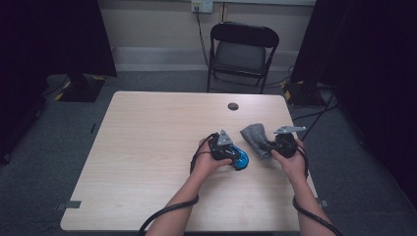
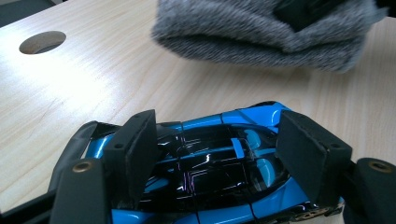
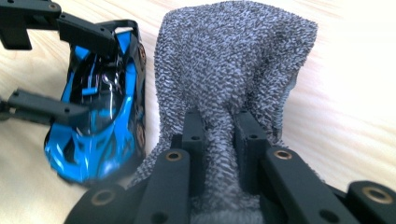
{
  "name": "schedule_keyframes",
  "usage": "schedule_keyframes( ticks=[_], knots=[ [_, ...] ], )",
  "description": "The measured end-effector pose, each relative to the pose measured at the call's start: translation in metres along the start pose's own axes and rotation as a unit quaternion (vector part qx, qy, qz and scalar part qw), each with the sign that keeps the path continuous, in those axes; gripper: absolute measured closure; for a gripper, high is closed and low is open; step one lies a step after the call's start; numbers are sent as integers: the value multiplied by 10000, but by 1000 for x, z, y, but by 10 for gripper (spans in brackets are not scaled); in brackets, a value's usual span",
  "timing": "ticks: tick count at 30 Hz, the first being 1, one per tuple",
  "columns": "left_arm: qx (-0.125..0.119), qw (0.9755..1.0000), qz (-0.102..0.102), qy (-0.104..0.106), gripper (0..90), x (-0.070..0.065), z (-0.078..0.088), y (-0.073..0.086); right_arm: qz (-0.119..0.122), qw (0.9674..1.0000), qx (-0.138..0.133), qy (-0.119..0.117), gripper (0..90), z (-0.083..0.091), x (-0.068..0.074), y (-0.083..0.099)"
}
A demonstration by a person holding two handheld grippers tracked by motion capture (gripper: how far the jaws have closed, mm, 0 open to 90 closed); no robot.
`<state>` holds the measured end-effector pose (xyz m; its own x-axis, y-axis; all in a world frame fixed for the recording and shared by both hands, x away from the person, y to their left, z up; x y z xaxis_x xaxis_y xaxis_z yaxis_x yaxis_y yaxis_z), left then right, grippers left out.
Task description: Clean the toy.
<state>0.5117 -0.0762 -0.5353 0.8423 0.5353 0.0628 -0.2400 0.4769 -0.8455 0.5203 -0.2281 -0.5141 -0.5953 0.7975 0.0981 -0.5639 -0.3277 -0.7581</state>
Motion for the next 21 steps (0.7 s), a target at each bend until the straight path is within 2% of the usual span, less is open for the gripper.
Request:
schedule_keyframes(
  ticks=[12, 16, 21],
  knots=[
    [-26, 10000, -14, -1, 294, 0, 0, 0, 505, 9984, 256, -19, 772, -45, 16, -12],
    [-26, 10000, -22, -3, 294, 0, 0, 0, 529, 9983, 230, -126, 772, -56, 23, -18],
    [-63, 10000, -8, -29, 294, -1, 0, 1, 667, 9971, 332, -168, 768, -70, 31, -22]
  ],
)
Point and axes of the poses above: each handheld gripper's, and its own axes: z roughly backward along the jaws, y roughly out of its underside, x roughly to its left, the point moved 9 cm from there along -z, roughly forward along the jaws, and after that the axes turned 2 degrees about -z, right-handed, at the moved point
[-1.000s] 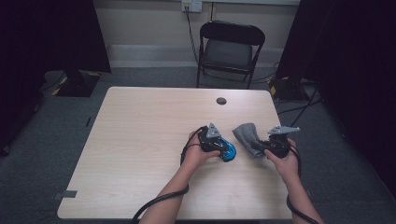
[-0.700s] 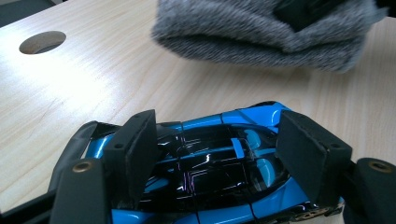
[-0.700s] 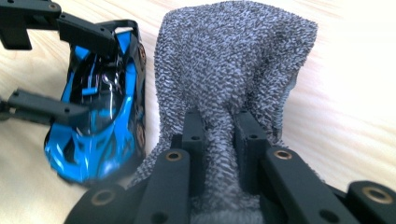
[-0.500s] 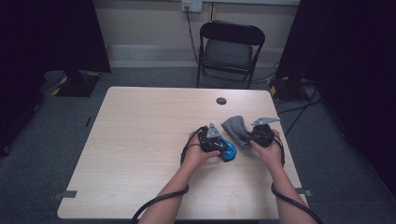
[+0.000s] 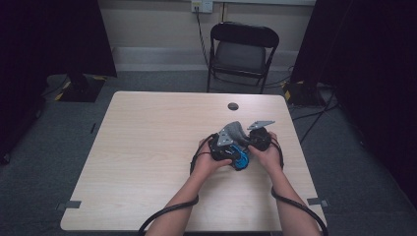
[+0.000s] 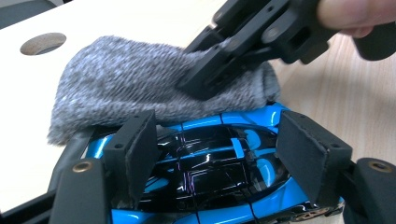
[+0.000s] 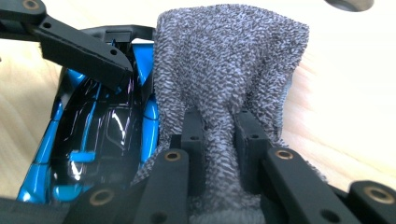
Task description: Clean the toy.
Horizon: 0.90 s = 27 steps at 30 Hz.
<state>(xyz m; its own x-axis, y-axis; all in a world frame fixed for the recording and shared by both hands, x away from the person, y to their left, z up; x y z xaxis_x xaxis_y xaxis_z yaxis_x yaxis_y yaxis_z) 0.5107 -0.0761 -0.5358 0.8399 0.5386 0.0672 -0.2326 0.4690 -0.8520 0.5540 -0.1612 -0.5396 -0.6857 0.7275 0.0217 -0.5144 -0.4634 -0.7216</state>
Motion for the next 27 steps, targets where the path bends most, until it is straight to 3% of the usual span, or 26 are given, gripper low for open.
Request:
schedule_keyframes(
  ticks=[8, 27],
  knots=[
    [0, 10000, 29, 3, 294, 0, 0, 0, 51, 9999, 104, -51, 769, -8, 0, 2],
    [7, 10000, 12, 4, 294, -1, 0, 0, 104, 9995, 49, -308, 769, 1, 2, 10]
  ],
)
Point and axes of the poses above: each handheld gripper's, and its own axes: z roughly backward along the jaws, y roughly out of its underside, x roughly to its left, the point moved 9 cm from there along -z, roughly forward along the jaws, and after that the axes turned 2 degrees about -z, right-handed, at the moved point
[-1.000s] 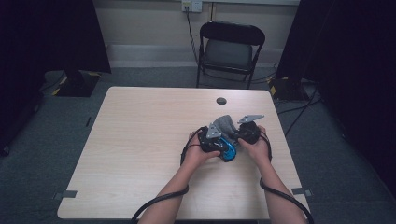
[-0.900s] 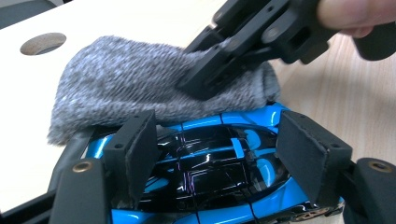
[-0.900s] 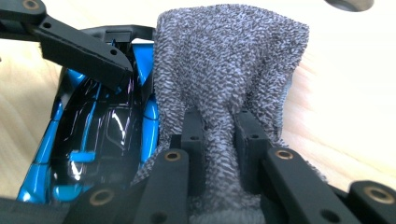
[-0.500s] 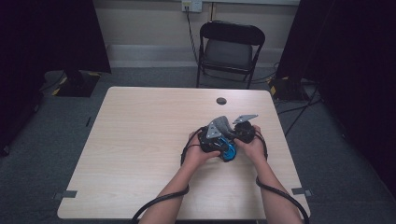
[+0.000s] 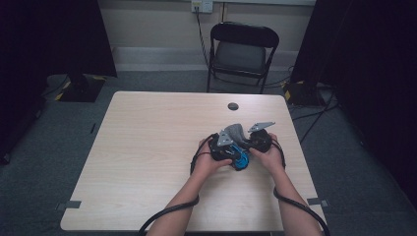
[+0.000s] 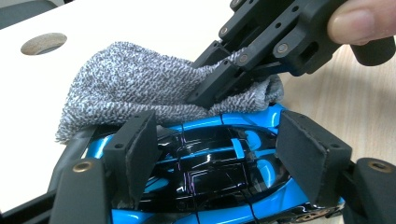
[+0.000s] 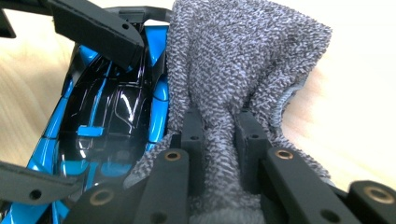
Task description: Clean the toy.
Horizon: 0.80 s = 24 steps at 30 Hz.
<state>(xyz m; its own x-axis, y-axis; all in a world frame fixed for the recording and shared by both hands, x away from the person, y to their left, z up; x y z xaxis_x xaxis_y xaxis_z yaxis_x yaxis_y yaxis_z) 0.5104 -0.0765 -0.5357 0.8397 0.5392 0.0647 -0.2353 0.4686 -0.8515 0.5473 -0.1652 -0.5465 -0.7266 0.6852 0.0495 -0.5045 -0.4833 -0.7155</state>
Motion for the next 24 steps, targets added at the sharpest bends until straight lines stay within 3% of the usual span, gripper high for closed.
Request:
schedule_keyframes(
  ticks=[24],
  knots=[
    [2, 10000, 24, 11, 303, -4, -1, -1, 32, 10000, 34, -43, 769, 24, 0, 23]
  ],
)
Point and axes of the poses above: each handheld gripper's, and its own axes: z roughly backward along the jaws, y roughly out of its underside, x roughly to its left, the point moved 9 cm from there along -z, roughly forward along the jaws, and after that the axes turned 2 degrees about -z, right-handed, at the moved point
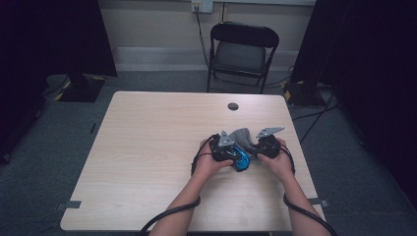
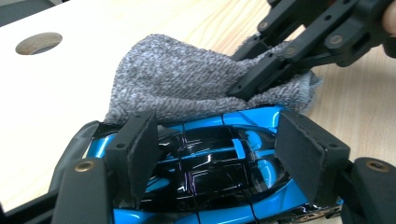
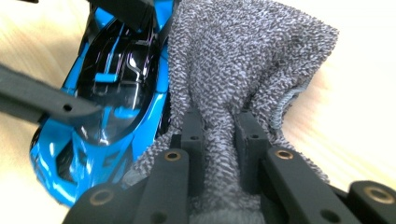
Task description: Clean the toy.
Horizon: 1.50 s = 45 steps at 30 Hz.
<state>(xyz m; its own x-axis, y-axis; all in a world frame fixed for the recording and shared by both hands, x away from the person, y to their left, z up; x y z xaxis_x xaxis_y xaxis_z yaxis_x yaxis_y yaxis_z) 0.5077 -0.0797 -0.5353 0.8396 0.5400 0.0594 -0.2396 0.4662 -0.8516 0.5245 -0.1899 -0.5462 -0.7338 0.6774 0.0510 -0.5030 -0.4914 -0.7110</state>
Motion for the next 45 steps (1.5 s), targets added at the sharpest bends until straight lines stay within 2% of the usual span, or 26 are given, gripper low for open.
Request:
schedule_keyframes(
  ticks=[9, 33, 45],
  knots=[
    [-2, 10000, 8, -5, 303, -1, 0, 0, -14, 10000, 65, 29, 768, 11, 2, 10],
    [33, 10000, 14, -3, 303, -1, 0, 0, -280, 9996, -72, 72, 764, 42, 11, 42],
    [70, 10000, 5, -5, 302, -1, -1, -1, -413, 9991, -64, -54, 763, 54, 18, 55]
  ],
)
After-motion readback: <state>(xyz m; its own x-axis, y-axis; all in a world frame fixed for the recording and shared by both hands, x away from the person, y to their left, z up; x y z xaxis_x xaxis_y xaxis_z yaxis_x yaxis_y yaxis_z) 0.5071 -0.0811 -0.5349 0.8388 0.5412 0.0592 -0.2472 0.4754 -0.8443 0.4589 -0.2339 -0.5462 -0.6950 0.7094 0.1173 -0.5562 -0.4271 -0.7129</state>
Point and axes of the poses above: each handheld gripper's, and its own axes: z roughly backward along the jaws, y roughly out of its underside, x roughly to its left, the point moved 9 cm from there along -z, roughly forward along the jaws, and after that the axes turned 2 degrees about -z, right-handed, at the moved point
